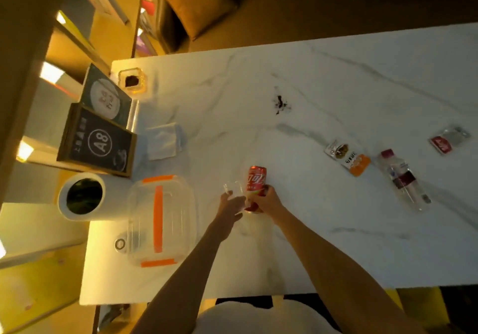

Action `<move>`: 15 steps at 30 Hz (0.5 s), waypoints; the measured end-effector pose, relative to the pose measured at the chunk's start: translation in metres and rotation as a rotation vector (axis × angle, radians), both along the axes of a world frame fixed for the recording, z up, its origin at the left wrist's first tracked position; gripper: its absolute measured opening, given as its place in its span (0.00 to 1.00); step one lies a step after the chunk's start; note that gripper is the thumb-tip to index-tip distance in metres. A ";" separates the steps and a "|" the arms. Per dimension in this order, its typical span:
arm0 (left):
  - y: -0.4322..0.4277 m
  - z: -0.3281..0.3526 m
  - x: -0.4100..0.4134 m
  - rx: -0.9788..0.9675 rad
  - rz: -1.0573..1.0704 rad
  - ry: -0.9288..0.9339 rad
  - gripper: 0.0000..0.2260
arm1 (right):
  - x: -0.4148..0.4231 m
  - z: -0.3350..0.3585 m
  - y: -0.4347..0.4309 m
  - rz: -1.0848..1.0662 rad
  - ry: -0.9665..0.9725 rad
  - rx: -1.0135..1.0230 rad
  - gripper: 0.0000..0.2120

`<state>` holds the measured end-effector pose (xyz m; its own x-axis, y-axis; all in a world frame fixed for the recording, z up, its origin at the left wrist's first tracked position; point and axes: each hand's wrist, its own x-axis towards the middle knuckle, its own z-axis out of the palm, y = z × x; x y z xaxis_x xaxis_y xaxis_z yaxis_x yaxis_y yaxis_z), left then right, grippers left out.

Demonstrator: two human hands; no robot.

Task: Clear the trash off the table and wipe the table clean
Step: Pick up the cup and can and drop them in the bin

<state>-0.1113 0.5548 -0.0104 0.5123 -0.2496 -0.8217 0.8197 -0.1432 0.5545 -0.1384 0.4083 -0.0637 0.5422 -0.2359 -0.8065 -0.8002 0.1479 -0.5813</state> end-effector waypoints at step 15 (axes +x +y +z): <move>-0.212 0.104 -0.126 -0.074 -0.560 -0.265 0.40 | -0.309 0.128 -0.217 -0.653 -0.239 0.143 0.34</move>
